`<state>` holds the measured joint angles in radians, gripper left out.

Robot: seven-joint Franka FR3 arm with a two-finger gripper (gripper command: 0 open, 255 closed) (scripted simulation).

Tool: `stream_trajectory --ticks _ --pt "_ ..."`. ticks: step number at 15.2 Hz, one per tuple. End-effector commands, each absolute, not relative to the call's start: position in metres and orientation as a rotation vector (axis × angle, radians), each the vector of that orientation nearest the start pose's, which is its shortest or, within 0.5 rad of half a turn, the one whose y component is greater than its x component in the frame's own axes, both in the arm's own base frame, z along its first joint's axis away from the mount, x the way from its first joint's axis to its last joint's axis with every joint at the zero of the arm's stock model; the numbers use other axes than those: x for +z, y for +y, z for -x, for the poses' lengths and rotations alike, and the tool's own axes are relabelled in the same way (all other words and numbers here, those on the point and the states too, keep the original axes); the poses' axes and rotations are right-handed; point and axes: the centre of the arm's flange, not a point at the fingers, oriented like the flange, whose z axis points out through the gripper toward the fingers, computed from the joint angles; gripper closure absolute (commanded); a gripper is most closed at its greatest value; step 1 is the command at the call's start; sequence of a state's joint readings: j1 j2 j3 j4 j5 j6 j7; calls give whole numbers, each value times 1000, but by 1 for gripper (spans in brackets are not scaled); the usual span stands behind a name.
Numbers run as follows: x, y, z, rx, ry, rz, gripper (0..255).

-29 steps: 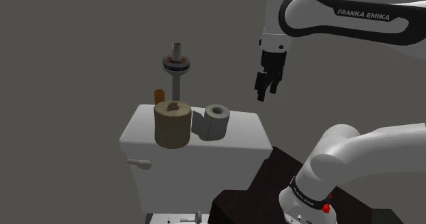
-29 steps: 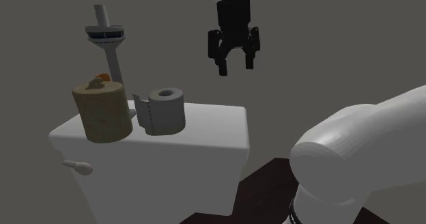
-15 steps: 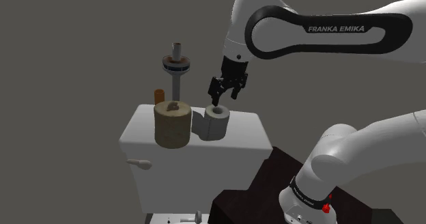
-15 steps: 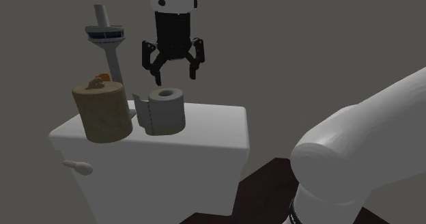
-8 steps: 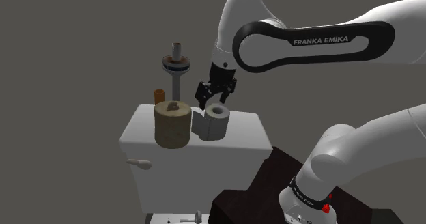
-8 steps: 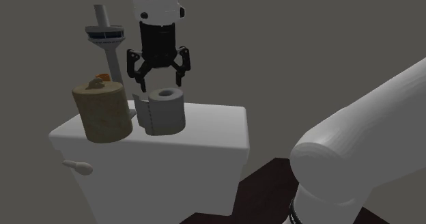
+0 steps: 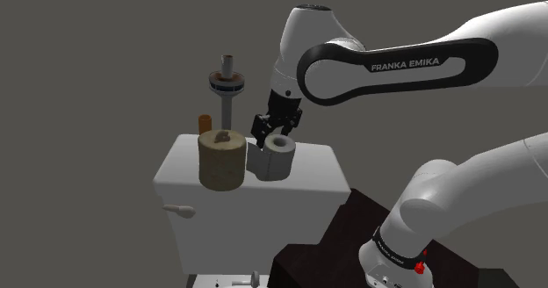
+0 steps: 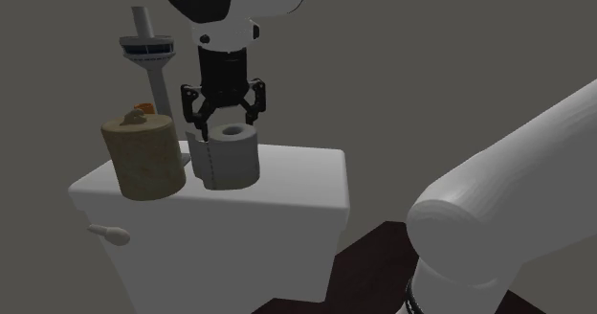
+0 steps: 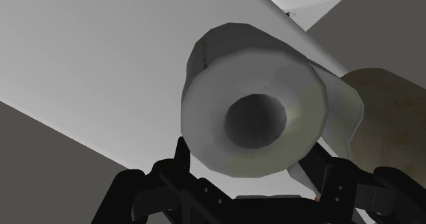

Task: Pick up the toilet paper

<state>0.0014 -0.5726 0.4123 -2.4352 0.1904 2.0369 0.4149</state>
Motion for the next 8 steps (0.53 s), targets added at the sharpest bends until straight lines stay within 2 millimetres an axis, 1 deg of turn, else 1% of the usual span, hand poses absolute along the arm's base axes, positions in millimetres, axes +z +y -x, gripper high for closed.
stream_trajectory --ticks 1,7,8 --pt "500 185 -361 -228 187 3114 255" --pt "499 184 -360 -228 187 3114 255" --pt "504 184 -360 -228 187 3114 255"
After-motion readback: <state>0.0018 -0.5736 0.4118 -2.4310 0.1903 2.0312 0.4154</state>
